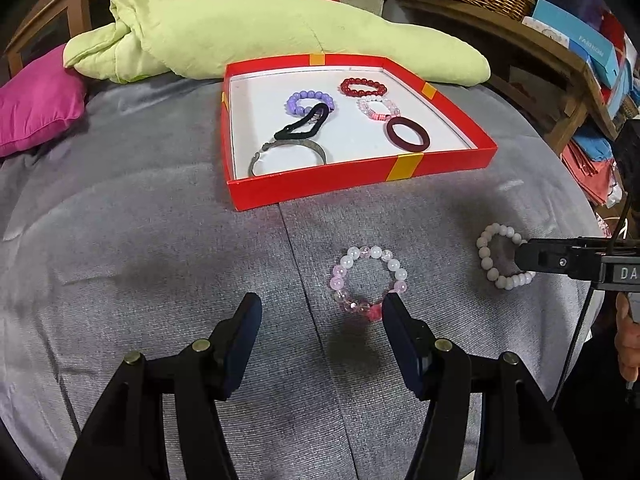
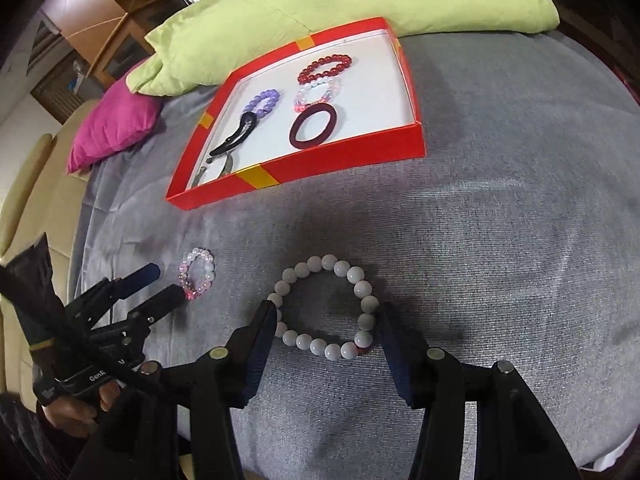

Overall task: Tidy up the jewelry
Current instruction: 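Lower the right tool onto the white bead bracelet while the left tool approaches the pale pink bracelet, then grasp the pale pink bracelet with the left tool while the right tool grasps the white bracelet, then lift both bracelets and carry them toward the red box, then lower the pale pink bracelet into the box while the right tool lowers the white one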

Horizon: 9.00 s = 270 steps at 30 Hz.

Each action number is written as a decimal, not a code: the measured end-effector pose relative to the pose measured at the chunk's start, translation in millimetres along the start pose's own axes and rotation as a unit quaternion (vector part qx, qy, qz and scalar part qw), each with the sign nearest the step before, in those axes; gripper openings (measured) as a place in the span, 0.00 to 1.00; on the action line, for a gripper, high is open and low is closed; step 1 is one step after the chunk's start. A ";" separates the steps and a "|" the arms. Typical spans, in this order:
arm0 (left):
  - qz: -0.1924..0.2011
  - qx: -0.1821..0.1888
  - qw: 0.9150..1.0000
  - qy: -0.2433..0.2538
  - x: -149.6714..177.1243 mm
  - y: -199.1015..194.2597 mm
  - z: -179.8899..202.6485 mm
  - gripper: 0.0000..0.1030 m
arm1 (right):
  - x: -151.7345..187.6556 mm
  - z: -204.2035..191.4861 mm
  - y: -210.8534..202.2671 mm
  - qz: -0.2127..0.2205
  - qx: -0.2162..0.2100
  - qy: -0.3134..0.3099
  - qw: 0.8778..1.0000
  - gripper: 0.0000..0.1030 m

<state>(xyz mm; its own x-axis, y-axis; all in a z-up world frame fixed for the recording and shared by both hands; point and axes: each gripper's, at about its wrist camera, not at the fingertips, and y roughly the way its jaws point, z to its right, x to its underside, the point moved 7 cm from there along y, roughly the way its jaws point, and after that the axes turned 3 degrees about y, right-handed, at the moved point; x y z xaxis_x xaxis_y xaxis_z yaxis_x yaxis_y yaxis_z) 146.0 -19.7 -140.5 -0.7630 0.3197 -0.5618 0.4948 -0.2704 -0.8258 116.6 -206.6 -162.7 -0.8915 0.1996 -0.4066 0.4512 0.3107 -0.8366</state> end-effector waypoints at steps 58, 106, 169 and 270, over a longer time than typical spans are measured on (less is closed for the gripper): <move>0.011 0.045 0.997 0.054 1.3 19.0 51.4 0.48 | -0.7 18.2 2.3 0.021 0.074 -0.010 0.997 0.13; 0.074 0.049 0.996 0.018 -19.8 -15.5 37.0 0.08 | -12.9 -0.9 -32.9 0.104 0.019 -0.041 0.994 0.11; 0.116 -0.025 0.993 -0.008 -37.2 -44.1 9.3 0.08 | -25.6 -47.2 -57.2 0.208 -0.012 -0.081 0.975 0.10; 0.094 -0.013 0.995 0.022 -145.0 47.8 27.8 0.08 | -158.5 -8.0 -3.0 0.215 -0.011 0.004 0.977 0.10</move>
<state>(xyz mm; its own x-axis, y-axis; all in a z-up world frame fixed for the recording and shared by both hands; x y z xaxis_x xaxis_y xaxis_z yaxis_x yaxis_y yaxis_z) 268.7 -104.3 -97.3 -0.6365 0.3056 -0.7082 0.6388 -0.3057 -0.7060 256.8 -231.8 -92.8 -0.6197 0.3233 -0.7152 0.7842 0.2168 -0.5814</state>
